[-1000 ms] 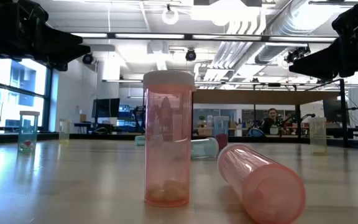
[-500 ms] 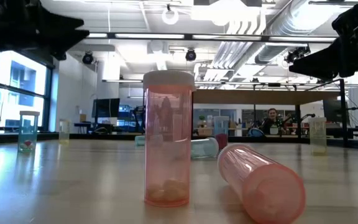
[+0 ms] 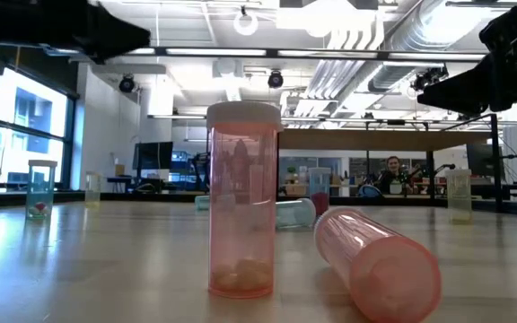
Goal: Pick and place medicine bottles onto shelf by color
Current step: Put the top blue pill bottle on the shelf
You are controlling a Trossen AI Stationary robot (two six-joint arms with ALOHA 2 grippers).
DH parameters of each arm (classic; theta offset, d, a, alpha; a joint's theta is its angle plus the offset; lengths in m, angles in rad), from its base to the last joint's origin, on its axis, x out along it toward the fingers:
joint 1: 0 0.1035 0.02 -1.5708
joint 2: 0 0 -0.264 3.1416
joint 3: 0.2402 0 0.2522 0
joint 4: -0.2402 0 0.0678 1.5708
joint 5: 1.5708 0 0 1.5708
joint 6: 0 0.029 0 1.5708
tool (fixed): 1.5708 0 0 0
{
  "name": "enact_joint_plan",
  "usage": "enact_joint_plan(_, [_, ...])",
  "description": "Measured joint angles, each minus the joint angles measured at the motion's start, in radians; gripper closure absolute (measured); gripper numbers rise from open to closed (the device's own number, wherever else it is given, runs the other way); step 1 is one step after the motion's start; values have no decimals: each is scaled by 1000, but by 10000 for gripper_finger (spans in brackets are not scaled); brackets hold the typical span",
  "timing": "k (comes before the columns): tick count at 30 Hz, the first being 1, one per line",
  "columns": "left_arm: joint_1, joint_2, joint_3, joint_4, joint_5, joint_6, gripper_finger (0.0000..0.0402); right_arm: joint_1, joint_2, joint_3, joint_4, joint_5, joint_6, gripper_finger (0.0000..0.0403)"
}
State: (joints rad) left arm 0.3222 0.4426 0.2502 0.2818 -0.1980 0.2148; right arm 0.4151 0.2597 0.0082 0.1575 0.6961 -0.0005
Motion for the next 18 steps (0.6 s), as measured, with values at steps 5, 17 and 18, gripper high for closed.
enact_joint_plan(5, [73,214,91,-53,45,-38,192,0,0,0,0,0,0,221])
enact_joint_plan(17, [170,589,229,-53,120,-128,192,0,0,0,0,0,0,221])
enact_joint_plan(18, [170,609,236,-53,120,-124,192,0,0,0,0,0,0,221])
